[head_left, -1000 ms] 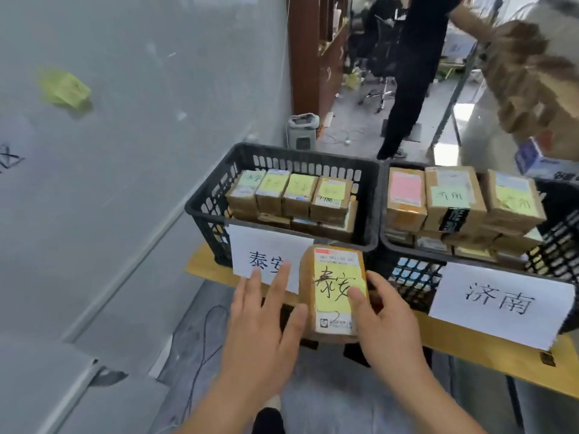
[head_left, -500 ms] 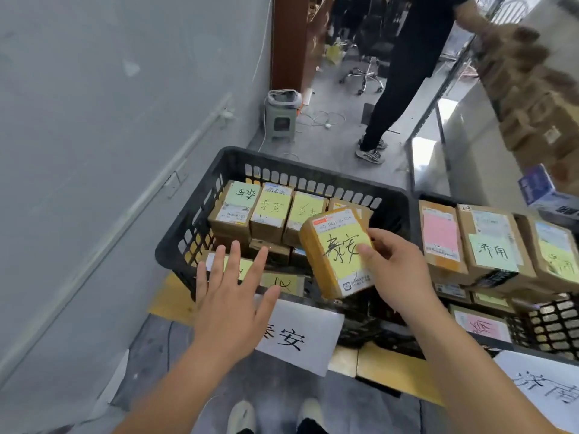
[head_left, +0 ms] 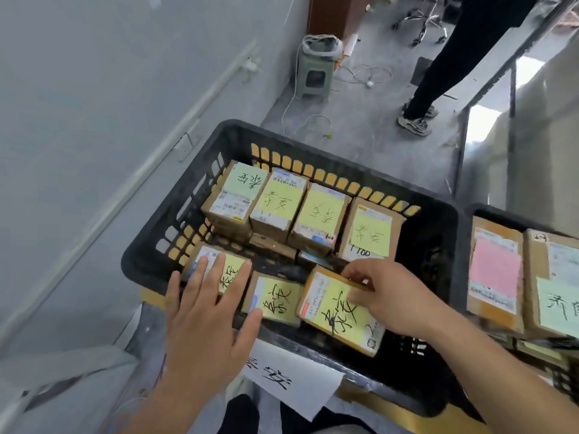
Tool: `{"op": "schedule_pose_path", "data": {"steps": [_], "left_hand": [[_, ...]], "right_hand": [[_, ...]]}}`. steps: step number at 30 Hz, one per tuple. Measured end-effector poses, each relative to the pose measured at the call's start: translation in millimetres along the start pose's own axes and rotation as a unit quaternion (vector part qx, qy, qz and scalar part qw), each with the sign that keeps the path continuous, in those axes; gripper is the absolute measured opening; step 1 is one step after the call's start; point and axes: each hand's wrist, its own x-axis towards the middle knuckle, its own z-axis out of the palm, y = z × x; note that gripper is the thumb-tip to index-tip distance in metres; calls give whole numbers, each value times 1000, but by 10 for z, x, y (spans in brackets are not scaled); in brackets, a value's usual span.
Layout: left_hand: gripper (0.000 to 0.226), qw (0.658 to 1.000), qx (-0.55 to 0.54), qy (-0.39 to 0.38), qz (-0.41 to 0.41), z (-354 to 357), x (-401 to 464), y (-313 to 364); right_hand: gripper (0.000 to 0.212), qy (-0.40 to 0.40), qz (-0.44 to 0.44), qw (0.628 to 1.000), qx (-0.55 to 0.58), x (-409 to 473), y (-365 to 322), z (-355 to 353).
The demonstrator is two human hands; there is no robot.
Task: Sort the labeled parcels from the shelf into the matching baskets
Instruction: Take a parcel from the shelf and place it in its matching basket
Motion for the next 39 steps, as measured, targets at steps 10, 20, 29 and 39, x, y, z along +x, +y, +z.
{"op": "schedule_pose_path", "data": {"steps": [10, 20, 29, 39], "left_hand": [[64, 998, -15, 54, -11, 53, 12, 52], [66, 1000, 11, -22, -17, -13, -40, 56], [66, 991, 19, -109, 71, -184, 35, -61], [70, 950, -45, -122, 284, -490, 79, 187]], "right_hand": [[27, -124, 53, 982, -135, 382, 187, 467], [65, -138, 78, 977, -143, 521, 246, 710], [65, 33, 42, 998, 19, -260, -115, 349], [73, 258, 142, 946, 139, -1748, -511, 646]]}}
